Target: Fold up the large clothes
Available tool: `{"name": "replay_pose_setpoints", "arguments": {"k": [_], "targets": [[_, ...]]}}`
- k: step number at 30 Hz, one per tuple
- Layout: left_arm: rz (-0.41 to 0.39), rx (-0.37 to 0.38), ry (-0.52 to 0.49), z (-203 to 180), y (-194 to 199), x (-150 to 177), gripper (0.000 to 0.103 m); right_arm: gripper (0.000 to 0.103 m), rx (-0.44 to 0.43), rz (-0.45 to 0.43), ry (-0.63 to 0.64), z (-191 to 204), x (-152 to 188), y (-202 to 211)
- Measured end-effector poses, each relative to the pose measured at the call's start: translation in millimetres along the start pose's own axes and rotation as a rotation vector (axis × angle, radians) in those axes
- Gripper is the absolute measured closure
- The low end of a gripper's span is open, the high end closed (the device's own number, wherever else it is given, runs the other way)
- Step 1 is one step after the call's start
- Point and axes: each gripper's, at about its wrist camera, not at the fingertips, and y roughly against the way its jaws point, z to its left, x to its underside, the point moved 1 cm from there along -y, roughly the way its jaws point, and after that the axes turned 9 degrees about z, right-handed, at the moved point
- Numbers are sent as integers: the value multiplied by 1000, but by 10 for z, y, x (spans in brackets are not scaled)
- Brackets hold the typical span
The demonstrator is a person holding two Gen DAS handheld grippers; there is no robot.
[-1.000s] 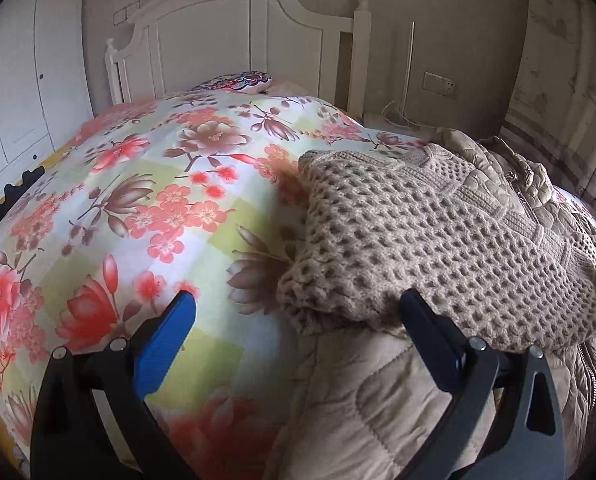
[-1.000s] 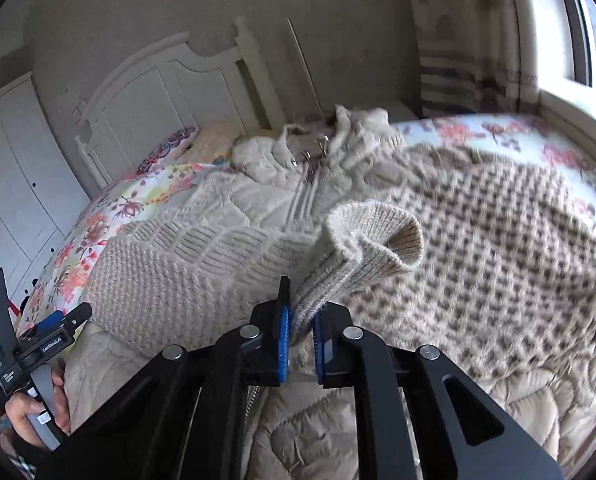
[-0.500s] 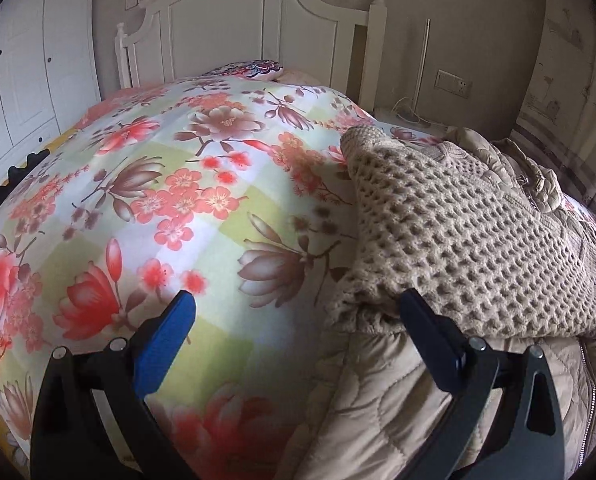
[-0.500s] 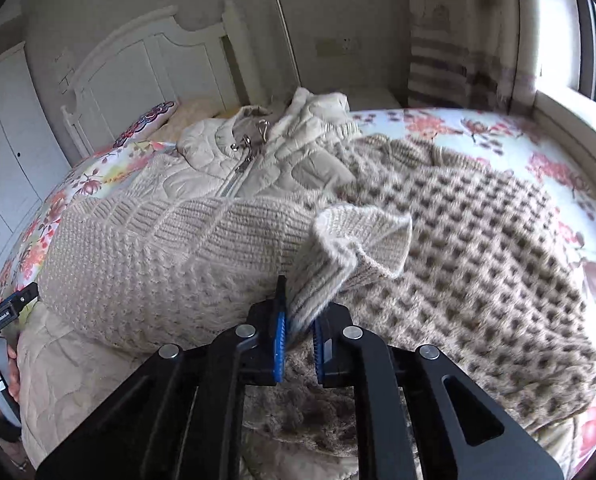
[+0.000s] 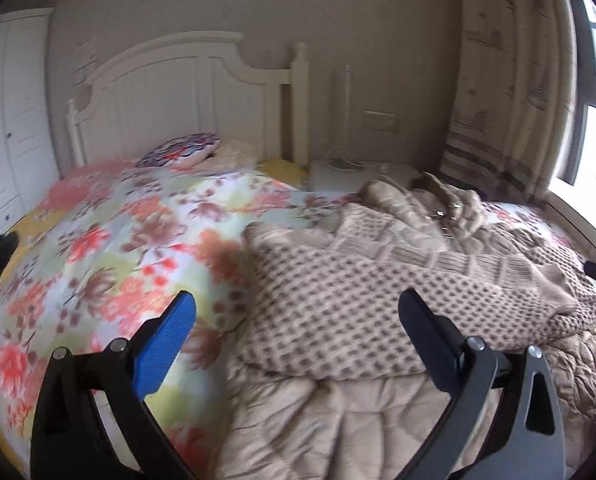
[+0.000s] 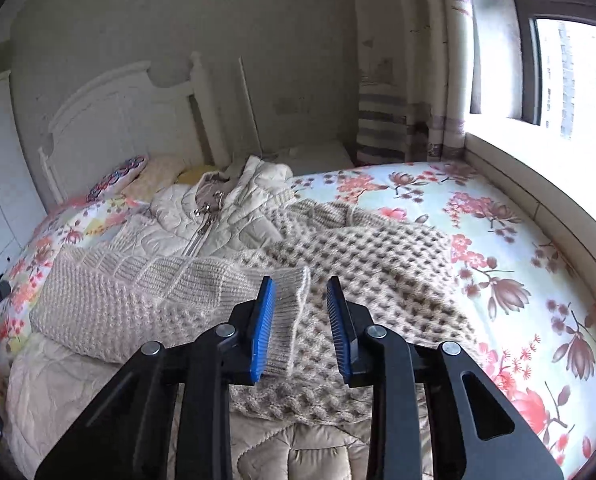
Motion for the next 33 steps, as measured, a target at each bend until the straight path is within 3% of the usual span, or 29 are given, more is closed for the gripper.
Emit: {"name": "replay_pose_setpoints", "arguments": {"k": [2,5,7,10,12,16,20,22,24,26,28,31,33], "targets": [[79,63,-53,-151,-261,-121,2,76,-8,44,12,70,36,-135],[244,104,-42,-117,-840,-141,3,75,3,143,10,104,154,-369],[309,26,-2,41,-1160,-43,3,75,-34,159,-23,40,153,-395],[308,37,90,272,-1238,11,2,74,-64,156,-28,23,181,-396],[305,-10,116,326,-1225,39,2,74,-61,157,-24,32,190,-402],[293,80,153,413,-1205,83,2,74,-65,154,-30,53,197,-410],[183,41,104,328,-910,-8,3,74,-44,108,-62,9,152,-252],[101,23,38,204,-701,-161,2,74,-49,62,-27,80,60,-124],[74,-5,-29,37,-618,-317,2,74,-37,42,38,236,-67,-86],[105,-41,-104,-164,-725,-450,2,68,-28,69,113,432,-175,-198],[180,-48,-131,-257,-956,-475,2,49,-11,117,160,576,-232,-396],[291,-74,-118,-272,-1433,-367,2,48,32,219,214,687,-177,-809],[284,-40,-99,-202,-1549,-248,2,46,35,214,219,682,-130,-908]]}}
